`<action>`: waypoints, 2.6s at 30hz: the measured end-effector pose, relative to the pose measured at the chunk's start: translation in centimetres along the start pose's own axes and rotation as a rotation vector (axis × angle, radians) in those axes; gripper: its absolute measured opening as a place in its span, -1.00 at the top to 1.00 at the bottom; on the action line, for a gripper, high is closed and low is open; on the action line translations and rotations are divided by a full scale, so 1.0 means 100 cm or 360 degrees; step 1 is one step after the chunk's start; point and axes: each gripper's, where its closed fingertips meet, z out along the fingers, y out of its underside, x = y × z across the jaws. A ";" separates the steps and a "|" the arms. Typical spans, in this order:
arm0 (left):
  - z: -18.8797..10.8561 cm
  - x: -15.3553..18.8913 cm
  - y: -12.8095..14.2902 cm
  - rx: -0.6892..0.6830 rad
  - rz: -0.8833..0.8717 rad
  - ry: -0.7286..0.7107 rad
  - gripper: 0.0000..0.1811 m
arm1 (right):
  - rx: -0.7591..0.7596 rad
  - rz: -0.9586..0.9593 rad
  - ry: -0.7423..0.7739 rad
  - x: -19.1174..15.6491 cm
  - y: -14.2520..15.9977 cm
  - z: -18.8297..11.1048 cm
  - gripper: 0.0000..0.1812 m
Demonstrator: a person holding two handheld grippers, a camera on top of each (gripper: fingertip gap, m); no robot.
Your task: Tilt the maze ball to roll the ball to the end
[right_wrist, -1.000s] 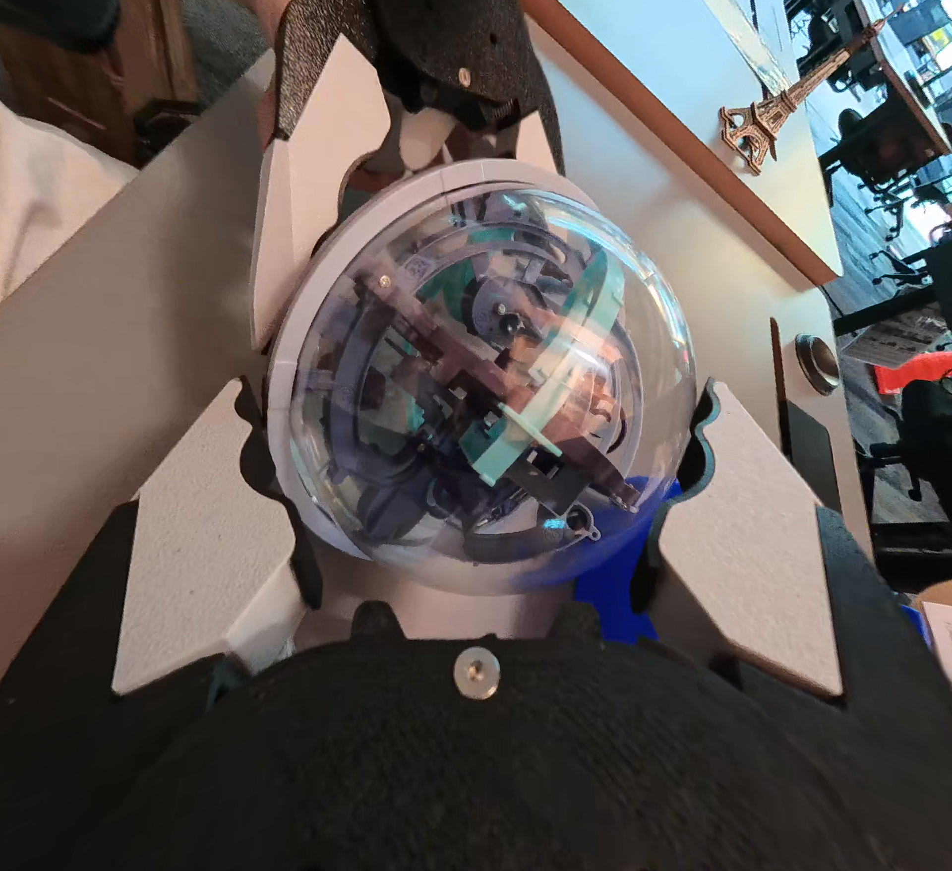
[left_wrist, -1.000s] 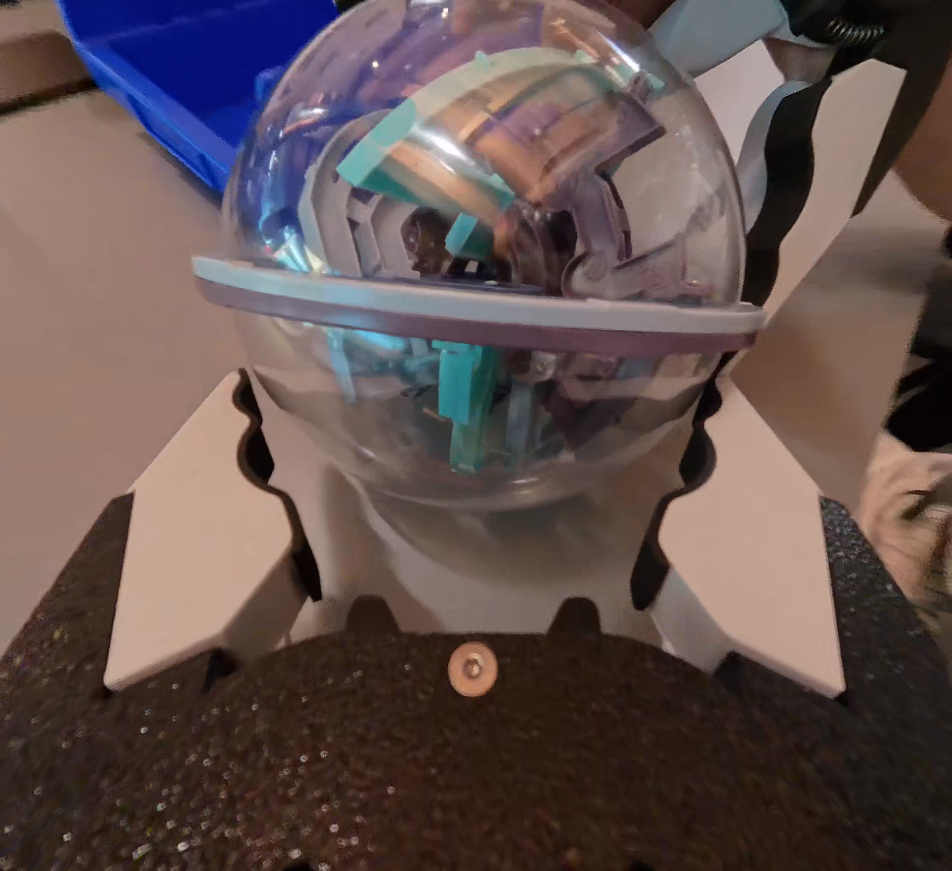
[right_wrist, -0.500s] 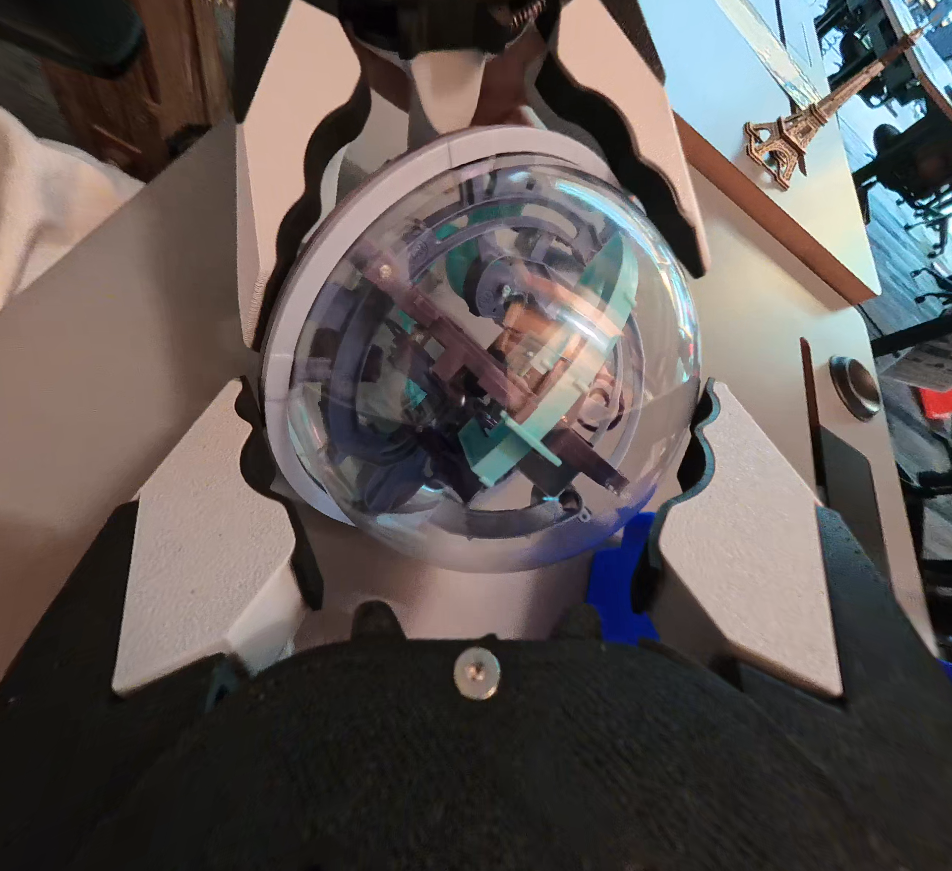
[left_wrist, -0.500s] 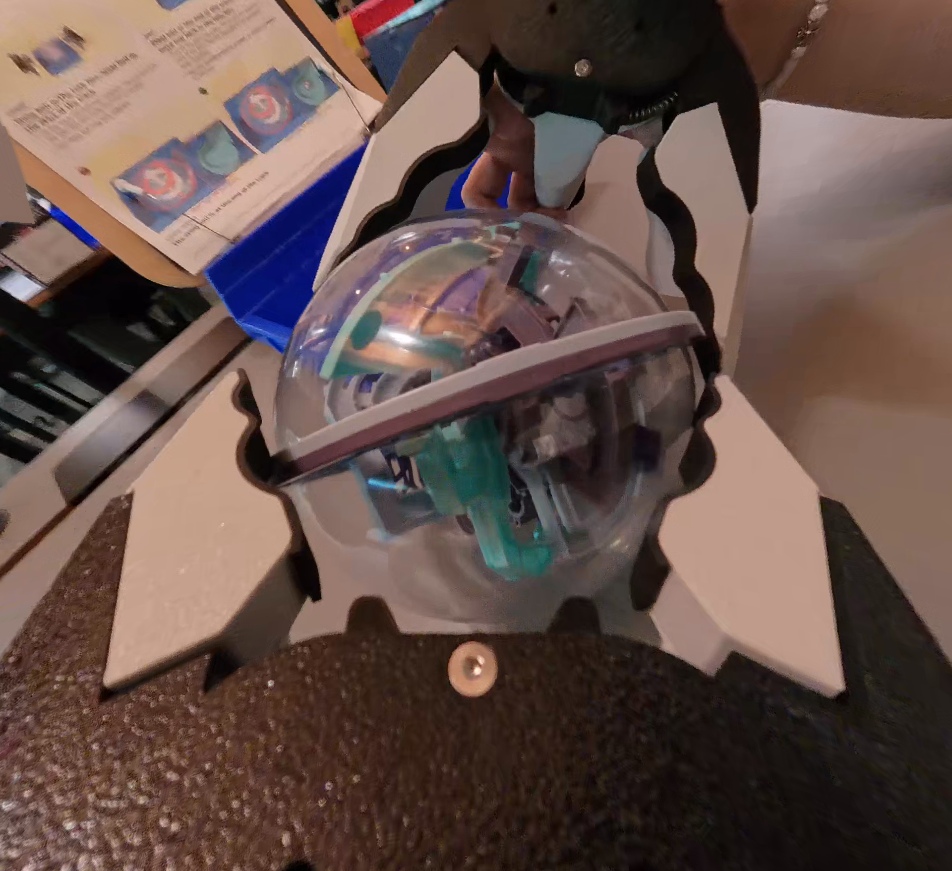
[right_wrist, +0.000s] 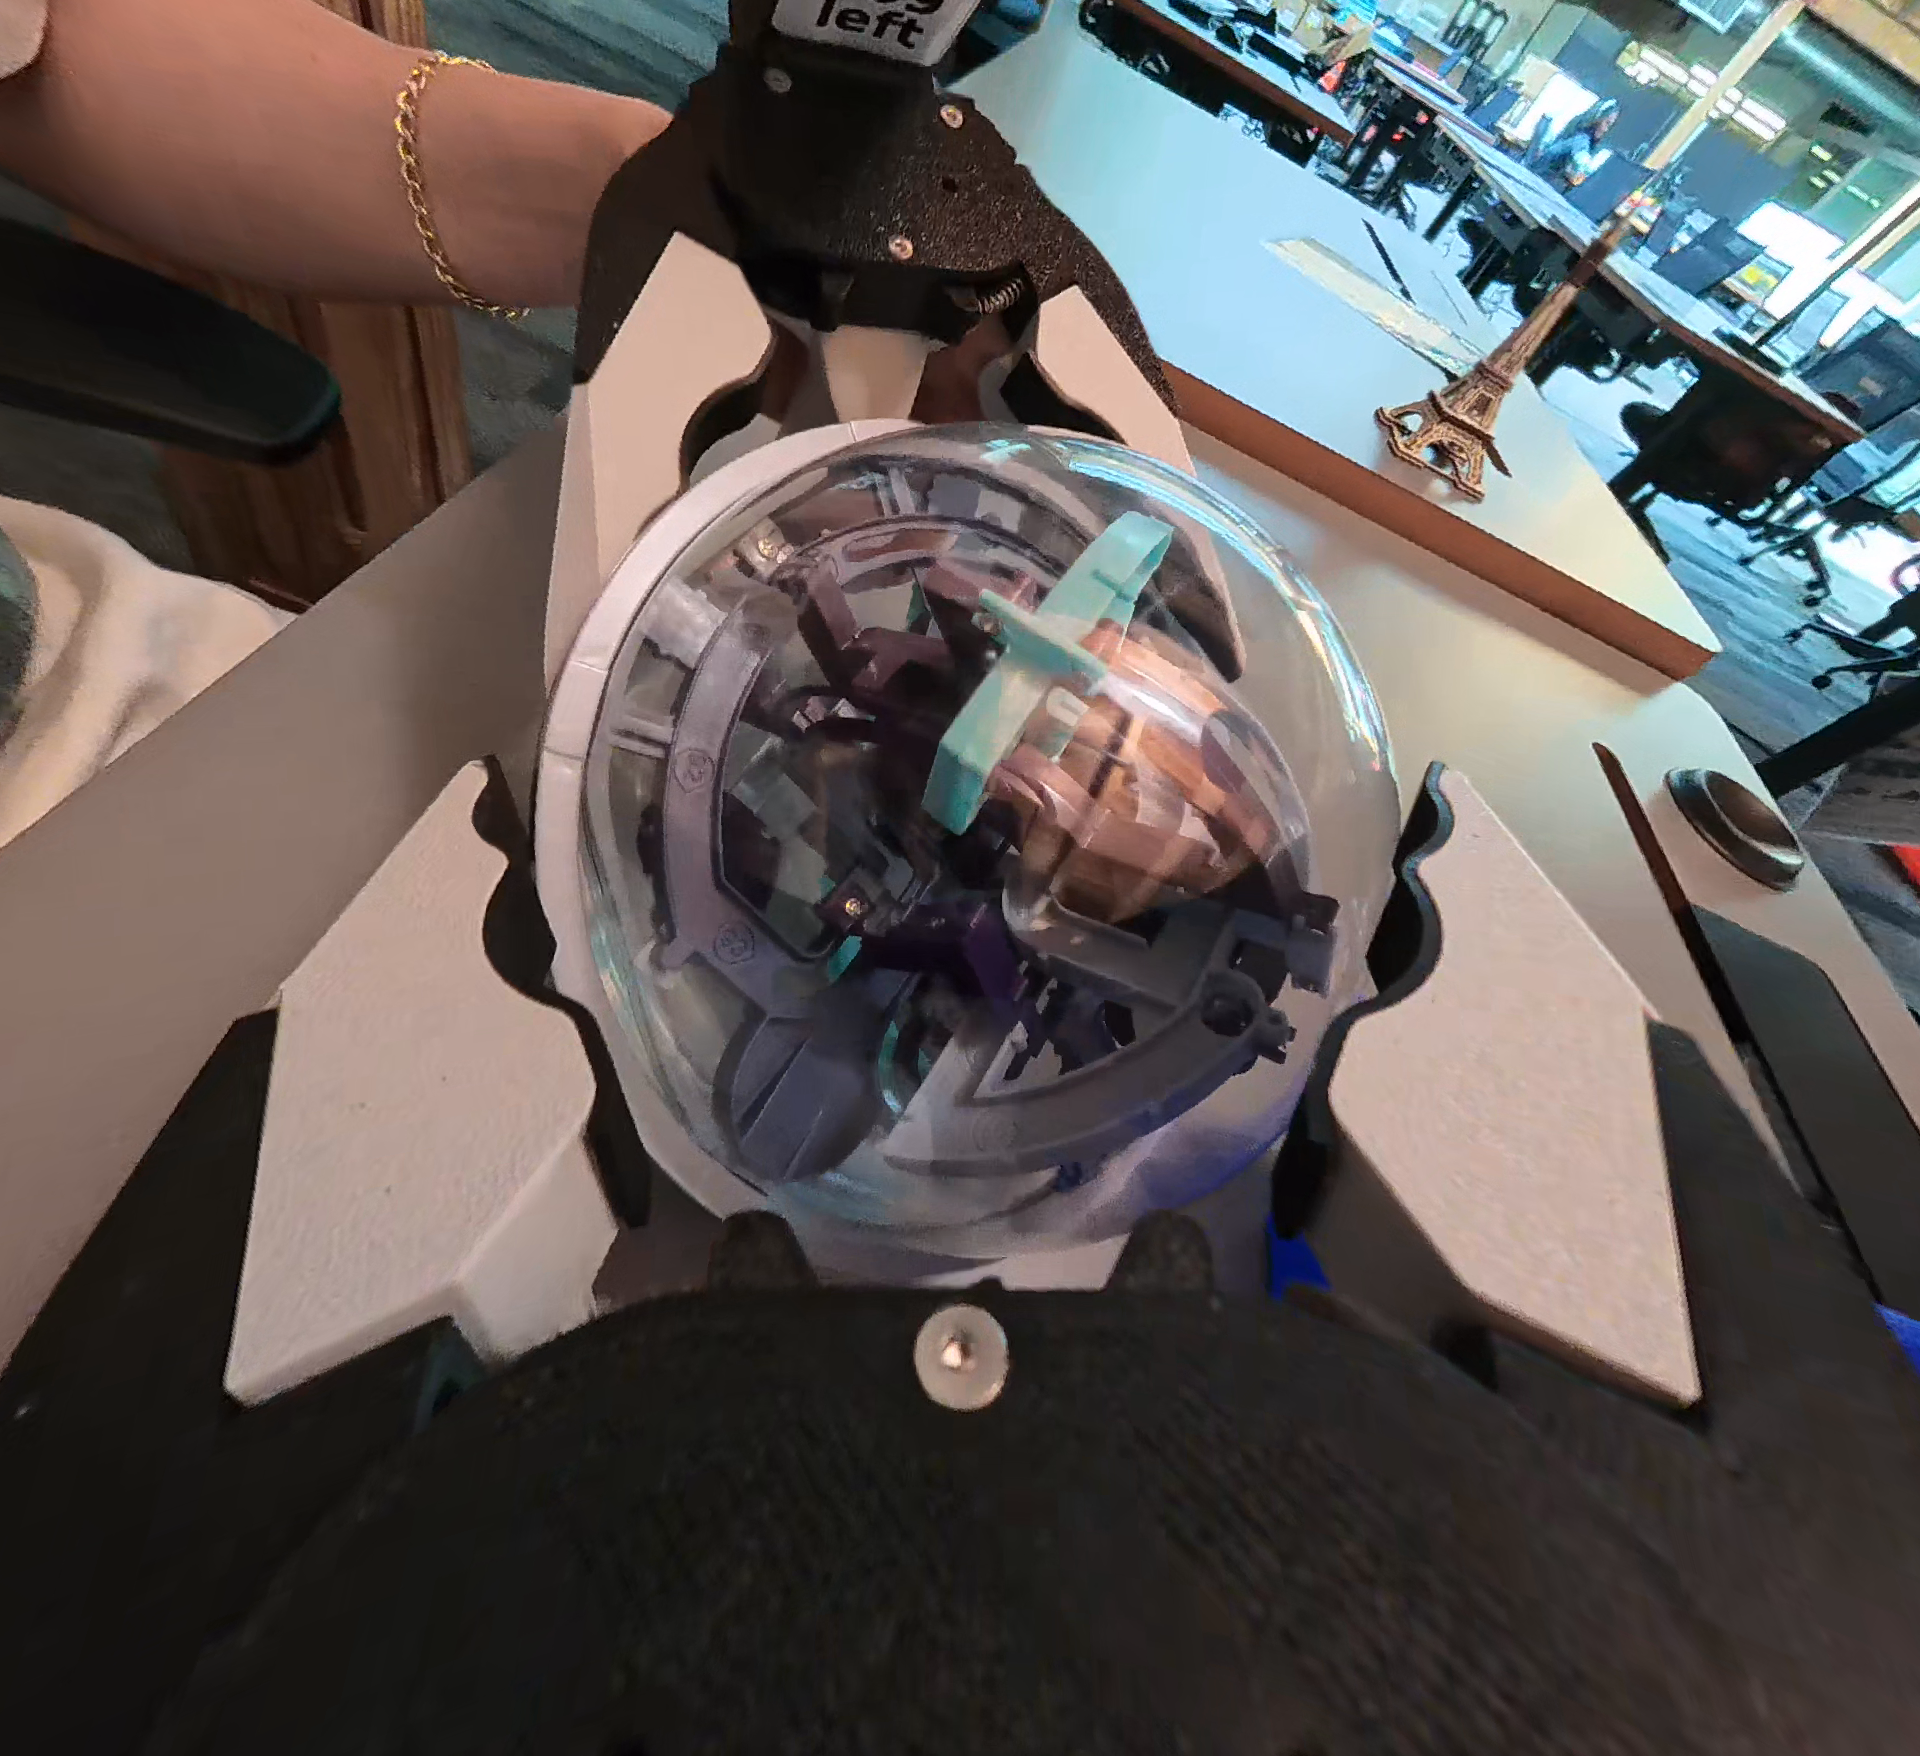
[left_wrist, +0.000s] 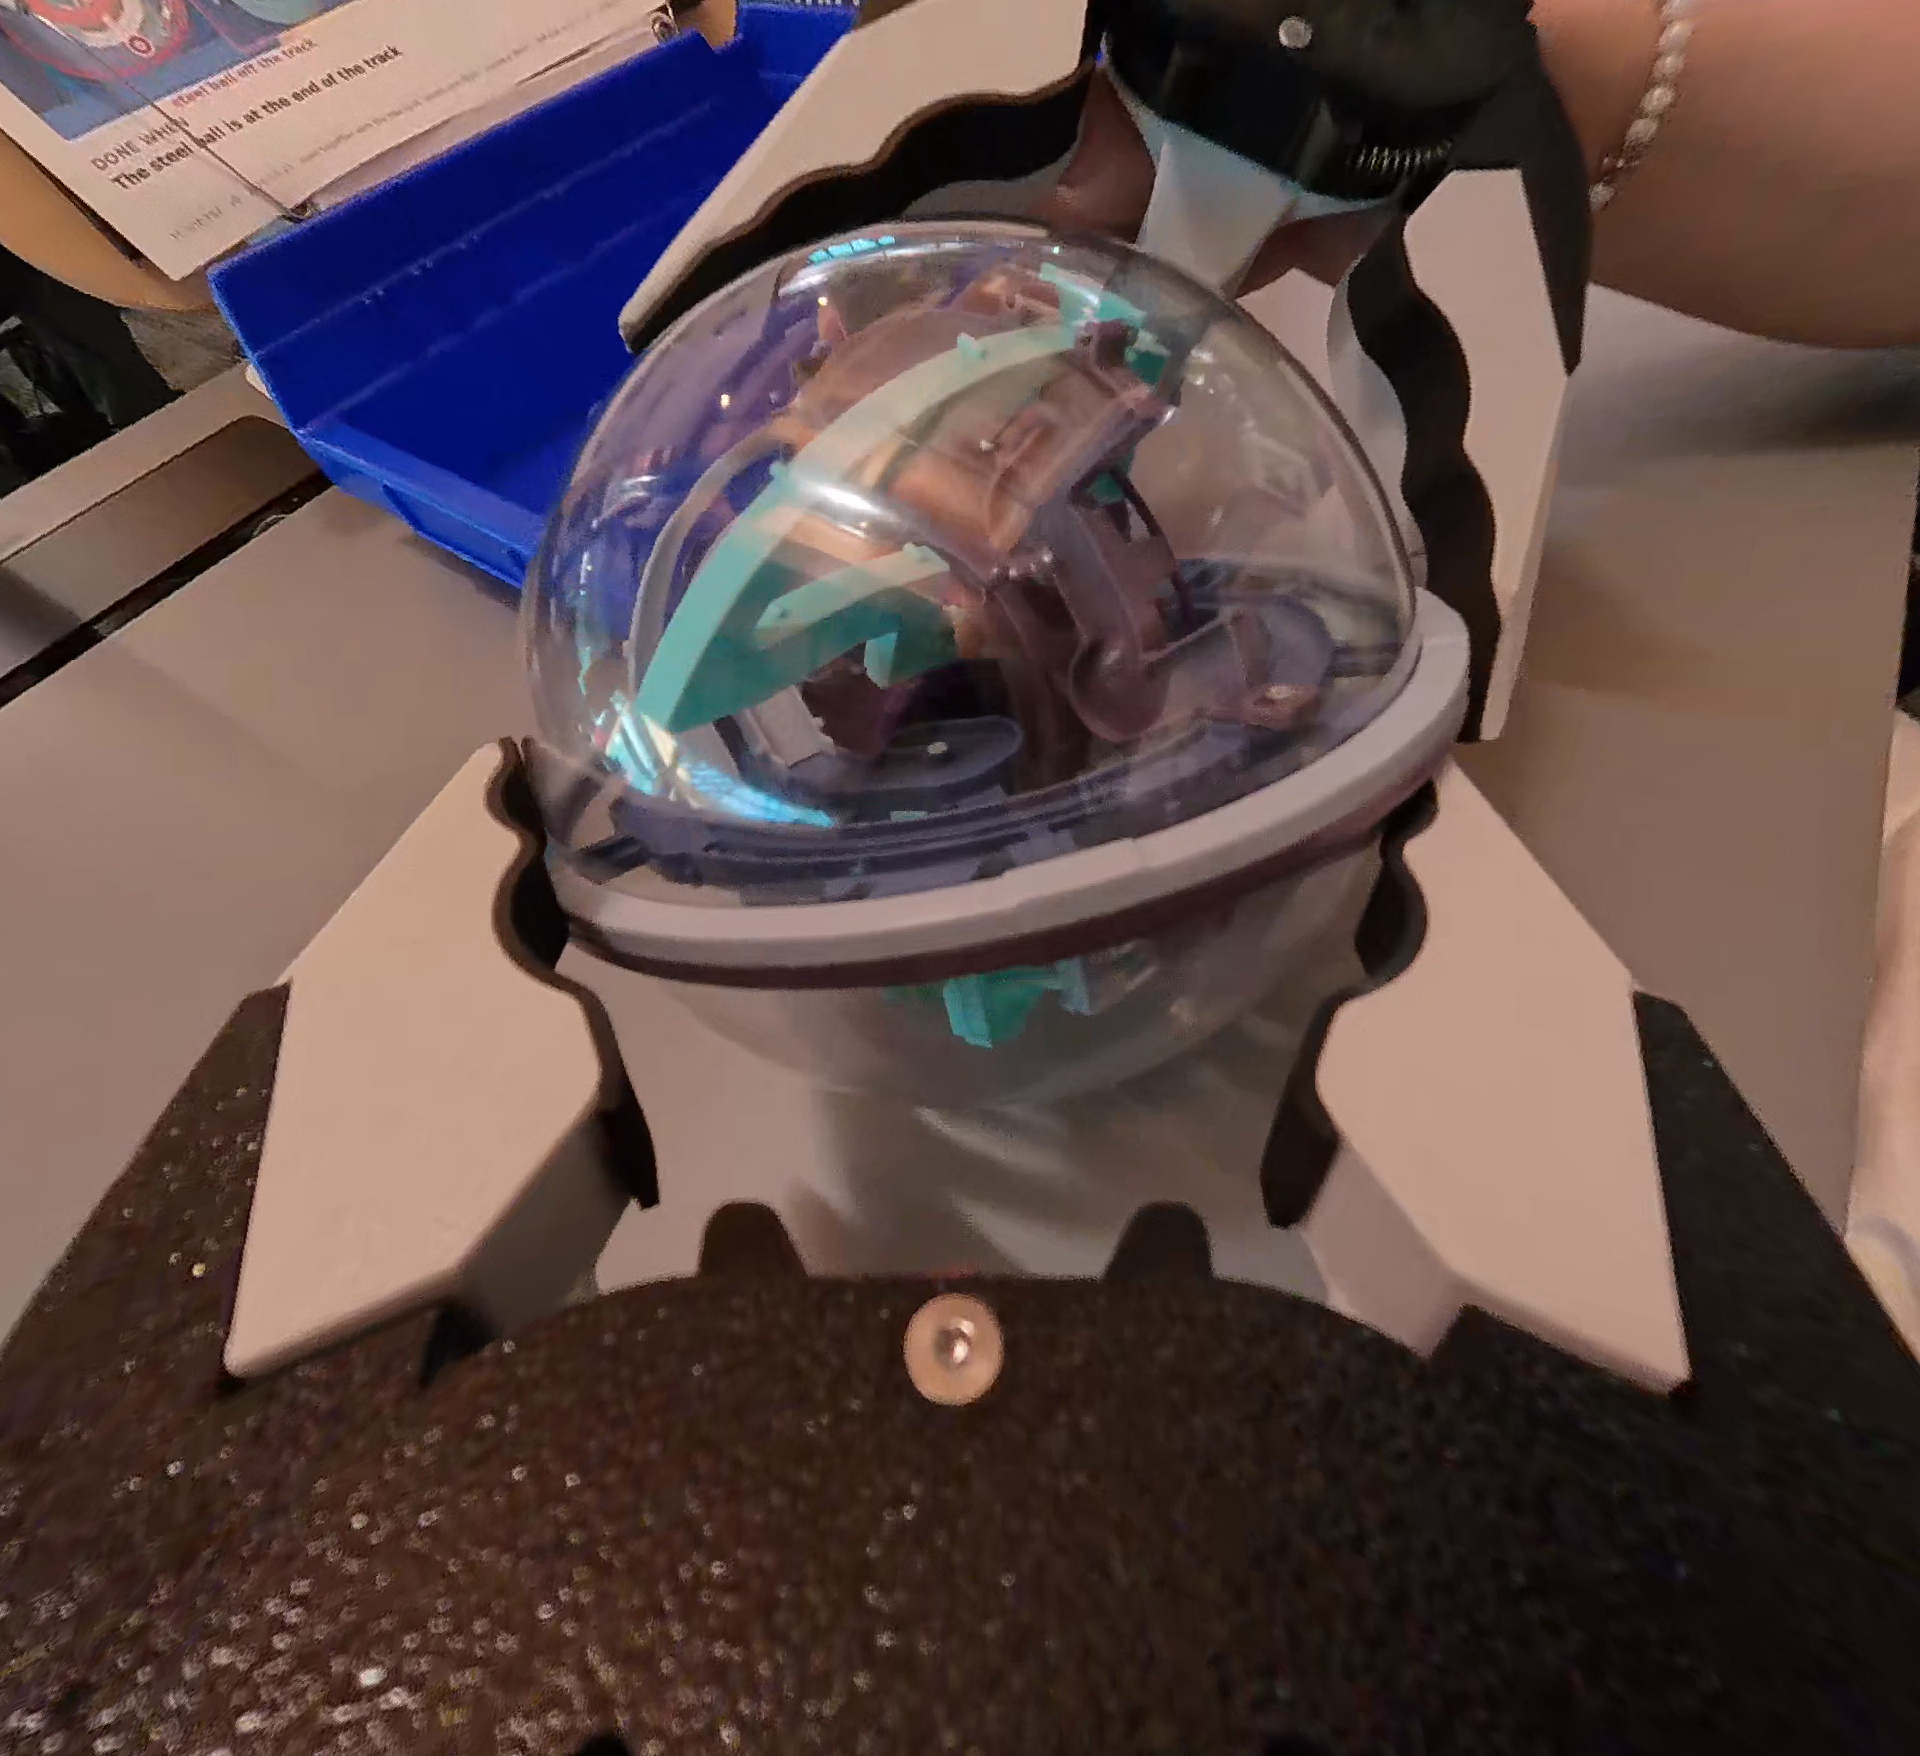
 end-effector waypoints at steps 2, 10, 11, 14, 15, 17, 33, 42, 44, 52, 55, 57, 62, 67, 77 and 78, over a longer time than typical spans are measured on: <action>0.002 -0.001 -0.003 0.0024 -0.0024 -0.0002 -0.67 | -0.0007 0.0021 -0.0020 0.002 0.002 -0.002 -0.75; 0.004 -0.003 -0.001 -0.0025 -0.0267 -0.0014 -0.70 | 0.0128 0.0137 -0.0144 0.006 -0.003 -0.002 -0.75; 0.005 -0.001 -0.001 -0.0020 -0.0335 0.0005 -0.70 | 0.0148 0.0181 -0.0179 0.006 -0.005 -0.002 -0.75; 0.005 0.005 0.001 0.0001 -0.0481 0.0033 -0.70 | 0.0166 0.0262 -0.0277 0.003 -0.009 -0.003 -0.75; 0.004 0.006 0.001 0.0005 -0.0496 0.0022 -0.70 | 0.0151 0.0258 -0.0304 0.002 -0.009 -0.002 -0.75; 0.004 0.009 0.002 -0.0003 -0.0539 0.0023 -0.68 | 0.0108 0.0261 -0.0366 -0.001 -0.009 -0.003 -0.74; 0.004 0.009 -0.004 0.0049 -0.0234 -0.0011 -0.74 | -0.0268 0.0250 -0.0656 -0.008 -0.008 0.006 -0.74; 0.001 0.010 0.001 -0.0026 -0.0304 -0.0038 -0.71 | -0.0315 0.0139 -0.0467 -0.008 -0.005 0.004 -0.70; 0.002 0.012 0.000 -0.0041 -0.0289 -0.0046 -0.69 | -0.0357 0.0086 -0.0433 -0.009 -0.002 -0.001 -0.68; 0.004 0.016 -0.001 -0.0053 -0.0299 -0.0059 -0.68 | -0.0498 -0.0230 -0.0185 -0.009 0.016 -0.014 -0.66; 0.003 0.023 0.000 -0.0035 -0.0242 -0.0084 -0.68 | -0.0442 -0.0304 -0.0167 -0.016 0.013 -0.017 -0.66; 0.001 0.027 0.000 -0.0024 -0.0200 -0.0085 -0.65 | -0.0409 -0.0350 -0.0171 -0.020 0.012 -0.019 -0.66; -0.006 0.032 -0.001 0.0046 -0.0146 -0.0039 -0.57 | -0.0377 -0.0455 -0.0174 -0.025 0.012 -0.023 -0.66; -0.007 0.033 0.002 0.0049 -0.0113 0.0026 -0.60 | -0.0366 -0.0535 -0.0171 -0.029 0.012 -0.025 -0.66; -0.003 0.042 0.004 0.0043 -0.0027 0.0133 -0.64 | -0.0382 -0.0647 -0.0100 -0.035 0.011 -0.027 -0.66; -0.004 0.044 0.005 0.0048 -0.0005 0.0129 -0.64 | -0.0378 -0.0671 -0.0077 -0.037 0.010 -0.027 -0.66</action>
